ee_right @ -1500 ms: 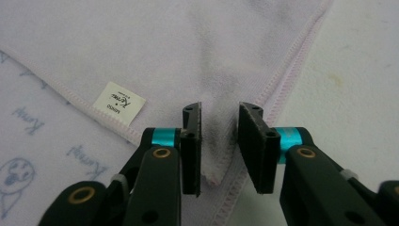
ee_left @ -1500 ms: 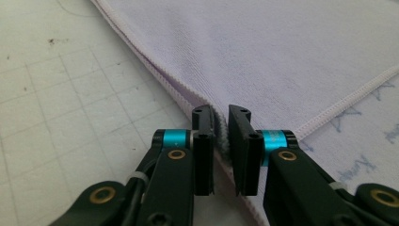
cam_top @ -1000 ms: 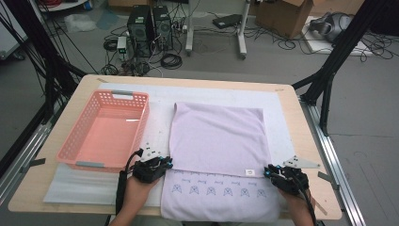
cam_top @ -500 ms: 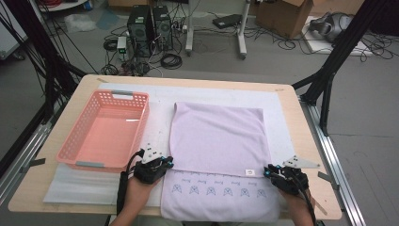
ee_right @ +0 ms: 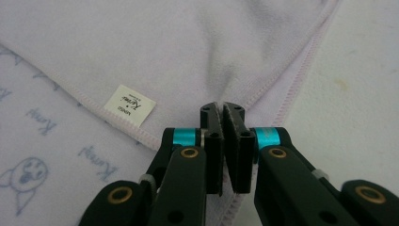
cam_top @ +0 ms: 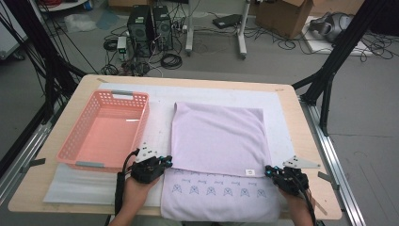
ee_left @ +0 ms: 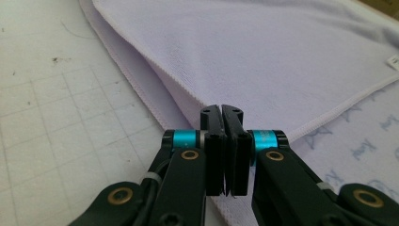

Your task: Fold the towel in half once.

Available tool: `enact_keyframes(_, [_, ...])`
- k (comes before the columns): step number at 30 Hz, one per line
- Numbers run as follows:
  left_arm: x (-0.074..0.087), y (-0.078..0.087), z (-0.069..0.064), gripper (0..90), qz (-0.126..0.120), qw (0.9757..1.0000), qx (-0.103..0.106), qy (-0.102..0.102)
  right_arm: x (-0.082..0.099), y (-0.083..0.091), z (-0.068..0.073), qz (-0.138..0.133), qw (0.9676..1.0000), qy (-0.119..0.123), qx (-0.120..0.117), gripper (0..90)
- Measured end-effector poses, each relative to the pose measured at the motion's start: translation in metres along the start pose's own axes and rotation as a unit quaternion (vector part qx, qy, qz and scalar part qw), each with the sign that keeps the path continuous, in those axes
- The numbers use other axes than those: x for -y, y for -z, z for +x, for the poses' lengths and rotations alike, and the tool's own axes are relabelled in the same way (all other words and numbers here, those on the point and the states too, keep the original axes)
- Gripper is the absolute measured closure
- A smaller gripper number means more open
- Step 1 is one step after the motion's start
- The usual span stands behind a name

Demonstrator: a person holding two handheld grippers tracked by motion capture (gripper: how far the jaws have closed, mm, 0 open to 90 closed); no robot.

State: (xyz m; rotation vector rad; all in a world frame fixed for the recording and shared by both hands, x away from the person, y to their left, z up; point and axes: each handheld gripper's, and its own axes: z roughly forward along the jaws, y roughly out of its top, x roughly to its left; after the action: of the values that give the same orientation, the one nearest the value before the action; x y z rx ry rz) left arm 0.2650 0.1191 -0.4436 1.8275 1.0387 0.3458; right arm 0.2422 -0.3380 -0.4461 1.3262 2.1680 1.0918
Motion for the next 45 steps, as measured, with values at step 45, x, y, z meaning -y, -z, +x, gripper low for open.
enact_keyframes(45, [0.061,0.083,-0.055,87.6,-0.006,0.9994,0.034,-0.004,0.056,0.080,0.050,-0.005,0.9999,0.010,-0.009,86.9])
